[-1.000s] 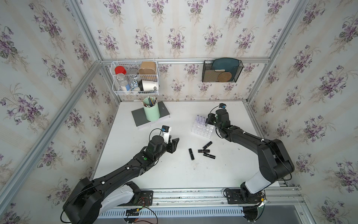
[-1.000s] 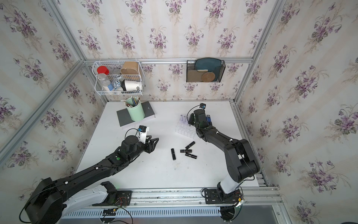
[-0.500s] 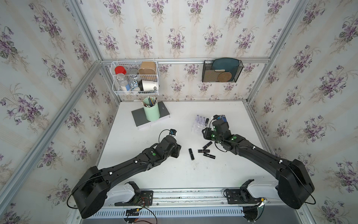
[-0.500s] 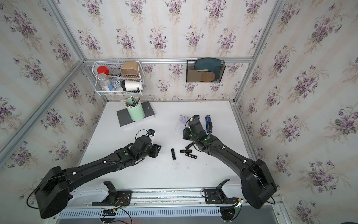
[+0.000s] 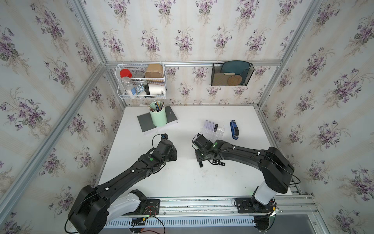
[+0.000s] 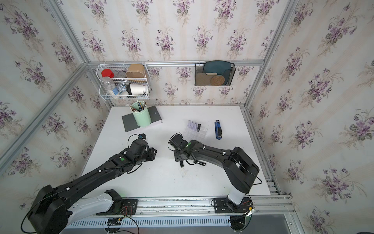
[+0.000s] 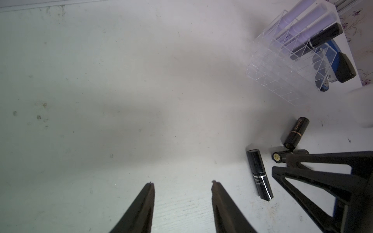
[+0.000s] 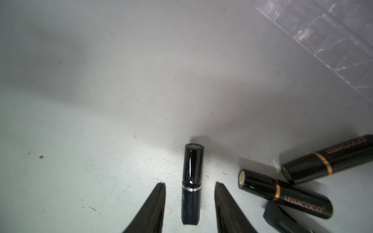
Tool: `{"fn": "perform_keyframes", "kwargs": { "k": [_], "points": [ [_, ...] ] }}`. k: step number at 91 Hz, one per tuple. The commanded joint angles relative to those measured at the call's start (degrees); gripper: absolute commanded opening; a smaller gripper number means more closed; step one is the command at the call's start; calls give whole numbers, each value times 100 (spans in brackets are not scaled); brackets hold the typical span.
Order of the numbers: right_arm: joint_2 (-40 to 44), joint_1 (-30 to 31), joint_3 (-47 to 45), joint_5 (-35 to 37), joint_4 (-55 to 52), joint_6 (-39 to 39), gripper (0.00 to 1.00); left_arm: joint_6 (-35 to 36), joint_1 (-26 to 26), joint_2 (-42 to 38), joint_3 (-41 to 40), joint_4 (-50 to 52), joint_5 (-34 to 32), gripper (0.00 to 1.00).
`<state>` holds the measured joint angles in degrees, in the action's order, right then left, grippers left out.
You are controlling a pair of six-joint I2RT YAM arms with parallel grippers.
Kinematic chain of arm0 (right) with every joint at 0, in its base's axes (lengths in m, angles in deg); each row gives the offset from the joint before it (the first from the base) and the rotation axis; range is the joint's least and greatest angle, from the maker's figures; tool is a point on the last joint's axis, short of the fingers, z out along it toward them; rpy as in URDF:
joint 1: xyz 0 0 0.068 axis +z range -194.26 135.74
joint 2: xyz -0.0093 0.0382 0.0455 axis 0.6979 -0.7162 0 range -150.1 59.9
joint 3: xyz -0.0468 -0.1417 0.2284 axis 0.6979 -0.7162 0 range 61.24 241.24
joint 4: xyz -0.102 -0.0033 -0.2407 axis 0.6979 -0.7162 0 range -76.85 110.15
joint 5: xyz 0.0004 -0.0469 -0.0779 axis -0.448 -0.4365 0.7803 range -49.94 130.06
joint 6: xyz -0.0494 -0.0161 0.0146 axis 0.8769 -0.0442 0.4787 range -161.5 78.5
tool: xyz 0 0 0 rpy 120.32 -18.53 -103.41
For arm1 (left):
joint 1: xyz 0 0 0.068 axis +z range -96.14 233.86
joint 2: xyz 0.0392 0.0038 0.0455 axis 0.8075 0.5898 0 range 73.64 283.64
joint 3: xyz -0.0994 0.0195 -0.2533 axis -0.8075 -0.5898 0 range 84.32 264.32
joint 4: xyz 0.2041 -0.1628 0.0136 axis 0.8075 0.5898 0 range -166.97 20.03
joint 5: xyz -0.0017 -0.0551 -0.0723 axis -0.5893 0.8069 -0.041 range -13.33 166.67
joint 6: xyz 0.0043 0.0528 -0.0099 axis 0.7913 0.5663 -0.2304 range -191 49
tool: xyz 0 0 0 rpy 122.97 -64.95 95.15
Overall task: Arrange the lipsticks in the organizer
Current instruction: Pick up the lipstick at the center of the board.
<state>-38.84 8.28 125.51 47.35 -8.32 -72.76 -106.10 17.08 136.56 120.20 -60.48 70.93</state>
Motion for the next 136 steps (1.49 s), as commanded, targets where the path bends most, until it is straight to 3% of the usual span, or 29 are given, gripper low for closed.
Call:
{"fn": "perform_keyframes", "kwargs": {
  "k": [1, 38, 50, 57, 63, 71, 79, 87, 102, 115, 136],
  "points": [
    [-269, 20, 216, 90, -196, 234, 44, -125, 4, -97, -113, -20, -15, 50],
    [-1058, 20, 496, 145, -265, 48, 34, -79, 4, 19, -81, -65, 86, 50],
    [-1204, 10, 466, 76, -172, -2, 25, 21, 8, -51, -60, 45, 38, 50],
    [-1086, 11, 453, 34, -86, 68, 20, 452, 163, -124, 133, 541, -20, 53],
    [-675, -8, 380, -531, 195, 253, 18, 921, 546, -246, 328, 914, 525, 54],
    [241, -109, -137, -1874, 1575, 289, 18, 1079, 917, -556, 403, 899, 1809, 61],
    [1084, -248, -814, -2698, 3311, 88, 19, 574, 935, -929, 22, -221, 3425, 66],
    [1531, -613, -1526, -3406, 4919, -461, 20, 156, 927, -1153, -416, -1320, 4243, 68],
    [1650, -1029, -2369, -4339, 7454, -1522, 20, -710, 724, -1056, -919, -3348, 4837, 66],
    [1643, -1028, -2418, -4456, 7934, -1720, 19, -893, 488, -631, -1061, -4367, 5157, 60],
    [1578, -1033, -2525, -4490, 8230, -2040, 17, -784, 469, -245, -836, -4535, 5144, 47]
  ]
}}
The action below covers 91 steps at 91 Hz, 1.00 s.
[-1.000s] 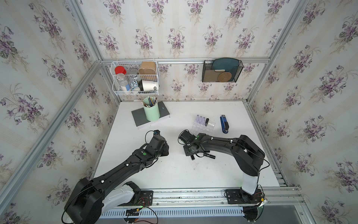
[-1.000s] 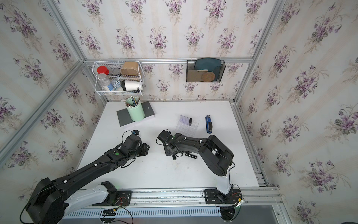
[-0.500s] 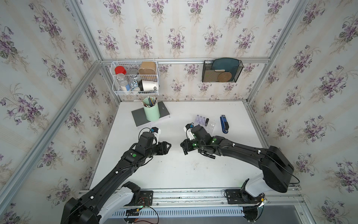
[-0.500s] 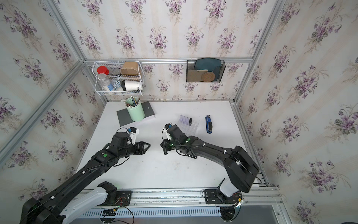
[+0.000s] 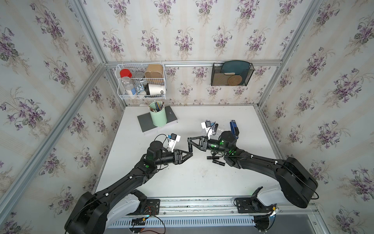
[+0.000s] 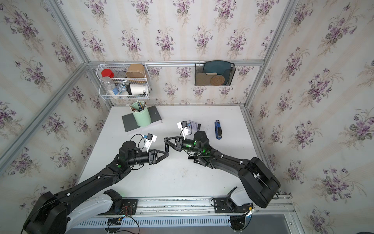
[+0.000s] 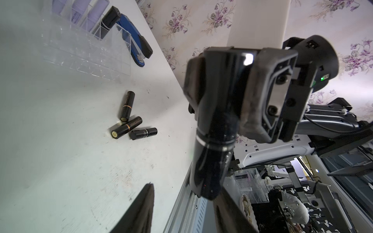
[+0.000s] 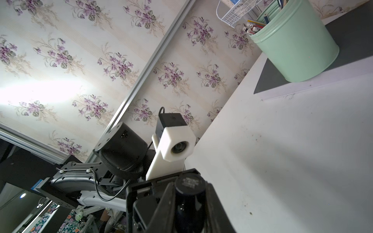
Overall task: Arrange the lipsticks in the organizer
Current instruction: Pick up the lipstick at the center of the board.
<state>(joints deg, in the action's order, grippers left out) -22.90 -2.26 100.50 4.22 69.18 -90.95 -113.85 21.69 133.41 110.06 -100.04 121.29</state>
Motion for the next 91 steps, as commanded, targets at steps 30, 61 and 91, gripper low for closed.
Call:
{"fn": "perform_keyframes", "kwargs": {
  "k": [30, 61, 91],
  "points": [
    [-70, -1, 18, -70, 448, -450, 17, 156, -18, 337, 376, -727, 150, 12],
    [953, -422, 991, 867, -3922, 714, 52, 2970, -286, -314, 917, 1831, -2170, 0],
    [556, 363, 2074, 1655, -5626, 1815, 47, 3295, -562, 131, 1169, 1525, -2308, 0]
  ]
}}
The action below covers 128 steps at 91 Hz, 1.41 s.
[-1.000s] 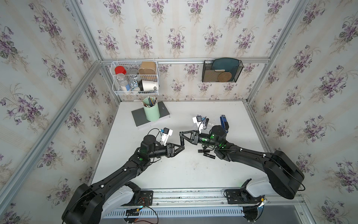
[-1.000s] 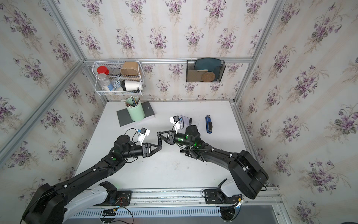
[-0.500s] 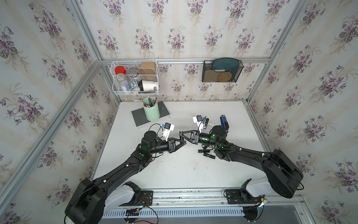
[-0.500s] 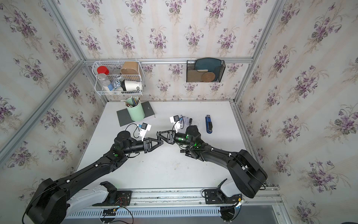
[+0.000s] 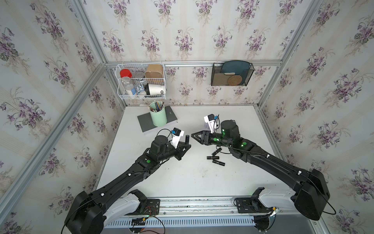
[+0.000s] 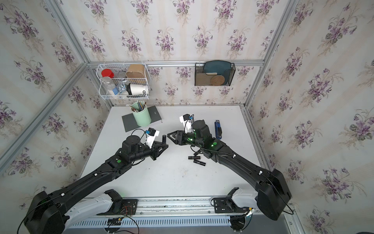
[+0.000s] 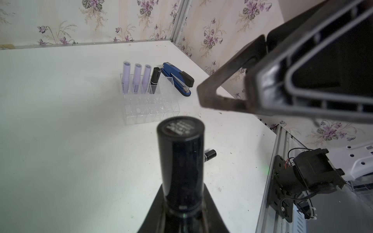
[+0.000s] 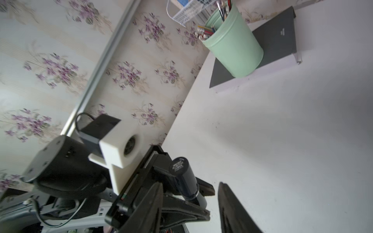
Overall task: Arrange the lipsticks in the organizer
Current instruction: Pick up the lipstick at the center of the board.
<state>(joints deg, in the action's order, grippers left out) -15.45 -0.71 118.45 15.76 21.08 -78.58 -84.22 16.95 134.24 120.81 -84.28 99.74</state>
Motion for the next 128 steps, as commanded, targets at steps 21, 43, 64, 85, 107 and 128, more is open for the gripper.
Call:
{"fn": "perform_keyframes", "kwargs": {
  "k": [21, 43, 64, 85, 107, 128],
  "points": [
    [-454, 312, 534, 591, -820, 596, 39, 421, -219, 35, 97, 62, -221, 0],
    [-604, 312, 783, 742, -880, 421, 33, 471, -316, 134, 120, 63, -477, 0],
    [-612, 321, 585, 786, -528, 255, 22, 371, -326, 97, 130, 31, -606, 0],
    [-686, 342, 622, 618, -454, 166, 37, 381, -326, 135, 130, 19, -637, 0],
    [-750, 375, 512, 571, -369, 99, 38, 247, -326, 260, 124, -169, -806, 0],
    [-679, 409, 419, 743, -297, 103, 27, 216, -318, 349, 130, -236, -888, 0]
  ]
}}
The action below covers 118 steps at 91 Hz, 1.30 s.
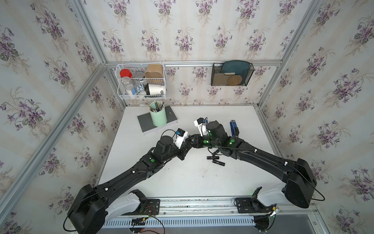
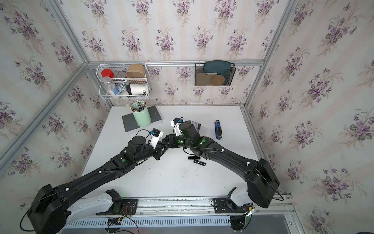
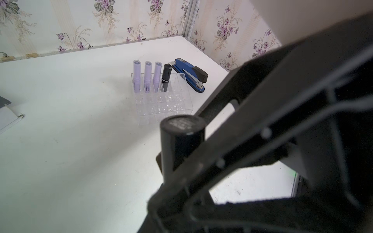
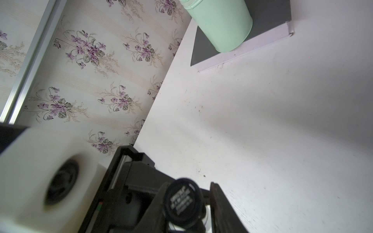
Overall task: Arrange the lipsticks in the organizer
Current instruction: Pick up the lipstick at the center of the board.
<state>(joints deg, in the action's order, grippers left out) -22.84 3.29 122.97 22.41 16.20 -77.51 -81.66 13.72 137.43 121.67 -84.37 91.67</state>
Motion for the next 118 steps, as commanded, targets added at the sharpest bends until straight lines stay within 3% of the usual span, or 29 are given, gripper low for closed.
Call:
{"fn": "perform_keyframes", "kwargs": {
  "k": [1, 7, 23, 32, 58, 76, 86, 94, 106, 118],
  "points": [
    [58, 9, -41, 87, 200, -3, 26, -41, 2, 33, 45, -231, -84, 0],
    [68, 9, -74, 161, 312, 2, 20, -78, 5, 41, 54, -236, -77, 1],
    [320, 9, -401, 761, 1237, 398, 13, -326, 11, -200, -20, -235, -100, 45],
    [559, 9, -860, 1364, 2119, 1099, 12, -362, 92, -540, -93, 160, -383, 62],
    [887, 520, -2774, 3075, 5550, 4467, 12, -355, 975, -1464, -332, 1079, -507, 63],
    [733, 715, -3095, 3391, 6254, 5351, 12, -407, 1052, -1310, -355, 890, -405, 62],
    [580, 716, -3042, 3516, 6148, 5324, 12, -408, 1067, -1225, -361, 851, -359, 61],
    [401, 446, -2788, 3852, 5565, 4761, 12, -427, 1086, -1235, -355, 837, -358, 61],
    [205, -585, -2071, 4070, 3692, 3136, 9, -475, 1145, -1298, -363, 860, -380, 61],
    [9, -1858, -1587, 3251, 2374, 1600, 7, -548, 1186, -1320, -416, 871, -516, 60]
  ]
}}
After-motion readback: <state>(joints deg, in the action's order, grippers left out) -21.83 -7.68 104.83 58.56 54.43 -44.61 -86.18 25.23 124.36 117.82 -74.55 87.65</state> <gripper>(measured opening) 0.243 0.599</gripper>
